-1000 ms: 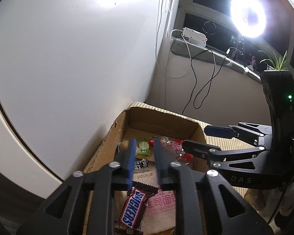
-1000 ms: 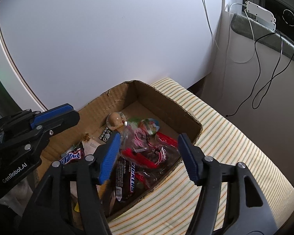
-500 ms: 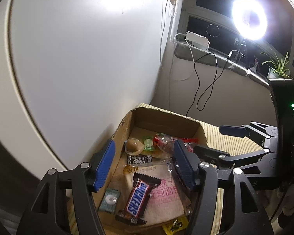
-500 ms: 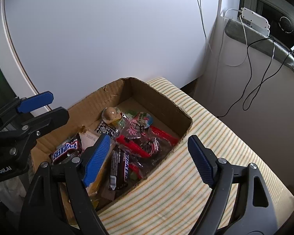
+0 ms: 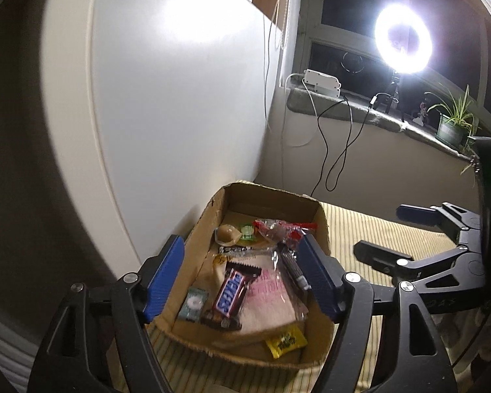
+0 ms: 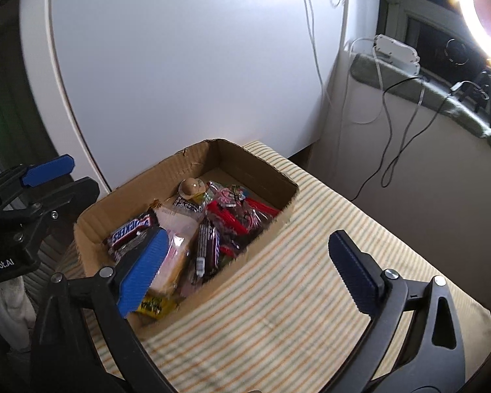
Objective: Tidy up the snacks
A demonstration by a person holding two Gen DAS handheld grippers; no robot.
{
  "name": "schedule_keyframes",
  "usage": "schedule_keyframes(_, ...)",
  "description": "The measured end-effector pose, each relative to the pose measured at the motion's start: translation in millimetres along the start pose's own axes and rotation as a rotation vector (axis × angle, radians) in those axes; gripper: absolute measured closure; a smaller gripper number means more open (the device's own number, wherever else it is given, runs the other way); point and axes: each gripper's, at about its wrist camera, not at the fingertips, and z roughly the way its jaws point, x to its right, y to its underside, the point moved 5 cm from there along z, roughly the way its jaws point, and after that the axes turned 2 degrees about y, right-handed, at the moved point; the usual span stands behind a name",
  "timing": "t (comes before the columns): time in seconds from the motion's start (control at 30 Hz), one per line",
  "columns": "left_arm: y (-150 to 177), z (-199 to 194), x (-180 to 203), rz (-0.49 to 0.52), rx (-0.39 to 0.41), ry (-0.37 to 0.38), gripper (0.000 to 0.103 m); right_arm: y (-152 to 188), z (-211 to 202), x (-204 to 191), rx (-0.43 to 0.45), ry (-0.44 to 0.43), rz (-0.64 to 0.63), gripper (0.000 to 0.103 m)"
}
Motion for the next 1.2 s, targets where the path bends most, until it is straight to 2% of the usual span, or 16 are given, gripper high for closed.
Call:
schedule_keyframes(0.03,2,-5,1,0.000,0.005,0.000,0.030,3,-7,-1,0.011,0.004,0.001,0.003)
schedule_keyframes(0.1,5,-15,3,-0.002,0.014,0.006,0.023,9,-19,-3,0.029,0.018,0.005,0.002)
schedule_keyframes(0.3,19,-38,7,-0.001,0.034,-0.014,0.022,30,-54,-5,0.093,0.082,0.015,0.000)
schedule_keyframes(0.47,32,-49,9,-0.006,0.030,-0.026,0.022,50,-72,-8,0.111,0.118,0.038,0.000)
schedule_keyframes(0.8,47,-56,14,0.010,0.008,-0.043,0.022,75,-82,-8,0.089,0.133,0.065,0.000)
schedule_keyframes(1.2,49,-64,23,0.023,0.019,-0.034,0.022,83,-94,-5,0.093,0.125,0.085,0.000)
